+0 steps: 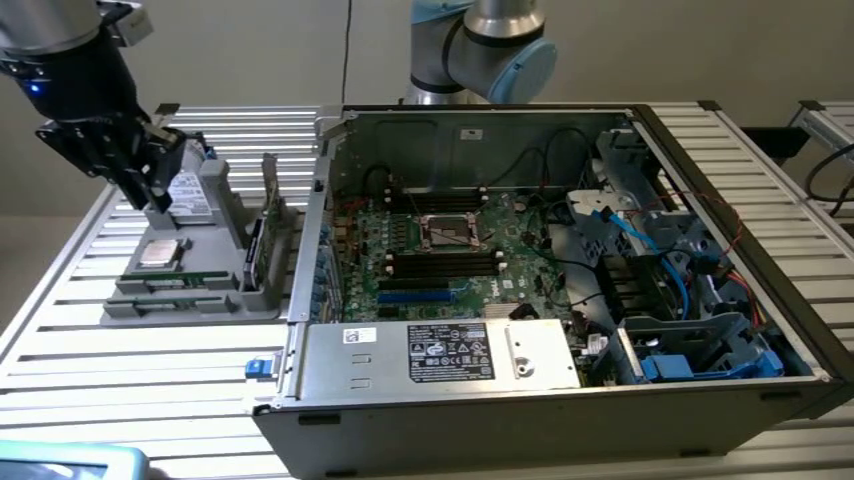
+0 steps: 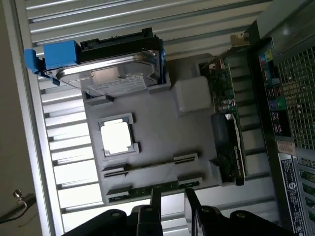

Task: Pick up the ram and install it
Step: 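Pick up the ram and move it above insertion slot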

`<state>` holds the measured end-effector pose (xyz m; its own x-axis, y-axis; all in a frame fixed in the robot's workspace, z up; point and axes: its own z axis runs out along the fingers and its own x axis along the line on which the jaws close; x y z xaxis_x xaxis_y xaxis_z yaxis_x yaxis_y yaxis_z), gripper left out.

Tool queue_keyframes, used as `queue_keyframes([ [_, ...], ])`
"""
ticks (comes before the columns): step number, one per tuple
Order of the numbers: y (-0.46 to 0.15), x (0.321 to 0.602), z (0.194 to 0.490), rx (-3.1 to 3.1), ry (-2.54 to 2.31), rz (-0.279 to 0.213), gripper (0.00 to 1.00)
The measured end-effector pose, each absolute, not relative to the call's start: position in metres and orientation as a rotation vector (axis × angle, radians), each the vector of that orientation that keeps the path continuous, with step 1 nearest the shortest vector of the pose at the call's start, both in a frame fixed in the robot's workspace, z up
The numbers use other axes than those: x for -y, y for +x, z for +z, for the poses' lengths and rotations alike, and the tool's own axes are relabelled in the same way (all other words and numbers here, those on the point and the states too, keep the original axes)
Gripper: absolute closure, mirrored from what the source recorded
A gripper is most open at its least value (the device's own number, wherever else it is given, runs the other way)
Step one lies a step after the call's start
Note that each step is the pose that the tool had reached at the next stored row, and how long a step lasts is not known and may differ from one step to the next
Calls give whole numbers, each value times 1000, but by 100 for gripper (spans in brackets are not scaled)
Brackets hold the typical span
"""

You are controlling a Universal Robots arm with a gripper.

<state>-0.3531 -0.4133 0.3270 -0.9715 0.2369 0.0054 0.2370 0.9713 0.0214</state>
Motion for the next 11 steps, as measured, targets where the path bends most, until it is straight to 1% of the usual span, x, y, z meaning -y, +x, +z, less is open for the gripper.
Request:
queue_keyframes([
  [11,-353,413,326,3065,-684,-35,67],
])
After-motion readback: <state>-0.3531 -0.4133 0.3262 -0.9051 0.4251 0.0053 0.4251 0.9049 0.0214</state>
